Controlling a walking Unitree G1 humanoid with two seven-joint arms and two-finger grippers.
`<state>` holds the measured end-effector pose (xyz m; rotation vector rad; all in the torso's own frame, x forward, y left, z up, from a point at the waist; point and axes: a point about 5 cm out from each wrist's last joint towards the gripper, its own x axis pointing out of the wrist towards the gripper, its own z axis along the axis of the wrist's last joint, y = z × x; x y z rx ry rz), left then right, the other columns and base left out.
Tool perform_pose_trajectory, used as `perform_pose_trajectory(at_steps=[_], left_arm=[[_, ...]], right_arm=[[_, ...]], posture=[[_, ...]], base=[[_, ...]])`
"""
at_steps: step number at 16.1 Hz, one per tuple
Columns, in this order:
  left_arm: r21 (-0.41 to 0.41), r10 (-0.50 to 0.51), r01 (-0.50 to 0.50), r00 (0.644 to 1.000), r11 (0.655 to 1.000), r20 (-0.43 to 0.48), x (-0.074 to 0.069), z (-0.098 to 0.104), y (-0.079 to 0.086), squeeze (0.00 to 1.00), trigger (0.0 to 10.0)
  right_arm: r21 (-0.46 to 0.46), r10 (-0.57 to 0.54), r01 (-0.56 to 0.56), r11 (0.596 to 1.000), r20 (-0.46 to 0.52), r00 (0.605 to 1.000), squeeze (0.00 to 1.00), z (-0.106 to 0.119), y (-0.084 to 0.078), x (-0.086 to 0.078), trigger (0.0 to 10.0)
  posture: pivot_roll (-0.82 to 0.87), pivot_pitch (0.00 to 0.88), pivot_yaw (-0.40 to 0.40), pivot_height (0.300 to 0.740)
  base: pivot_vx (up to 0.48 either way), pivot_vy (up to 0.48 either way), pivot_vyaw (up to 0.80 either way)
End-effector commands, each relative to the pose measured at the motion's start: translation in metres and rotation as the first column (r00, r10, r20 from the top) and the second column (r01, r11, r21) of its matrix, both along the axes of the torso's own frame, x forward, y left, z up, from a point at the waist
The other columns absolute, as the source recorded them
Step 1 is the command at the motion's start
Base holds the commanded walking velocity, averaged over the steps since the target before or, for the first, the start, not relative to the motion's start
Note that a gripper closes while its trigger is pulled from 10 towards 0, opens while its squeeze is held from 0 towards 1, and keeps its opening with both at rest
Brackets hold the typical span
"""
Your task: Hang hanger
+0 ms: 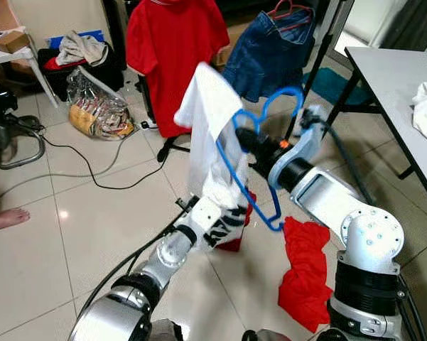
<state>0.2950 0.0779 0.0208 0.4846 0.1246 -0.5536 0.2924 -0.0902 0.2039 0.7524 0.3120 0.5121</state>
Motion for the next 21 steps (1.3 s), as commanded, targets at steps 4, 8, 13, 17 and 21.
perform_pose_trajectory(at_steps=[4, 8, 13, 17, 21], left_arm=[[0.061, -0.065, 0.065, 0.998, 0.996, -0.002, -0.016, -0.013, -0.003, 0.0, 0.0], [0.103, -0.13, 0.127, 0.991, 0.986, 0.025, -0.019, -0.012, -0.013, 0.0, 0.0], [0.119, -0.17, 0.16, 0.982, 0.98, 0.082, -0.018, -0.006, -0.024, 0.0, 0.0], [0.127, -0.171, 0.158, 0.981, 0.979, 0.097, -0.016, -0.005, -0.024, 0.0, 0.0], [0.177, -0.204, 0.181, 0.972, 0.967, 0.117, -0.018, -0.006, -0.025, 0.0, 0.0]], right_arm=[[-0.043, 0.085, -0.086, 0.995, -0.021, 0.996, 0.0, 0.008, 0.012, 0.0, 10.0], [-0.123, 0.058, -0.064, 0.99, -0.055, 0.997, 0.0, -0.002, 0.017, 0.005, 10.0], [-0.177, -0.004, 0.006, 0.984, 0.013, 1.0, 0.0, -0.018, 0.015, 0.012, 10.0], [-0.25, -0.046, 0.057, 0.967, 0.049, 0.998, 0.0, -0.038, 0.005, 0.018, 10.0], [-0.264, -0.11, 0.101, 0.959, -0.02, 0.994, 0.0, -0.057, -0.001, 0.023, 10.0]], posture=[[0.03, 0.062, 0.004, 0.74], [0.03, 0.065, 0.005, 0.74], [0.04, 0.067, 0.006, 0.74], [0.04, 0.064, 0.004, 0.74], [0.04, 0.06, 0.002, 0.74]], base=[[0.0, 0.0, 0.0], [0.0, 0.0, 0.0], [0.0, 0.0, 0.0], [0.0, 0.0, 0.0], [0.0, 0.0, 0.0]])
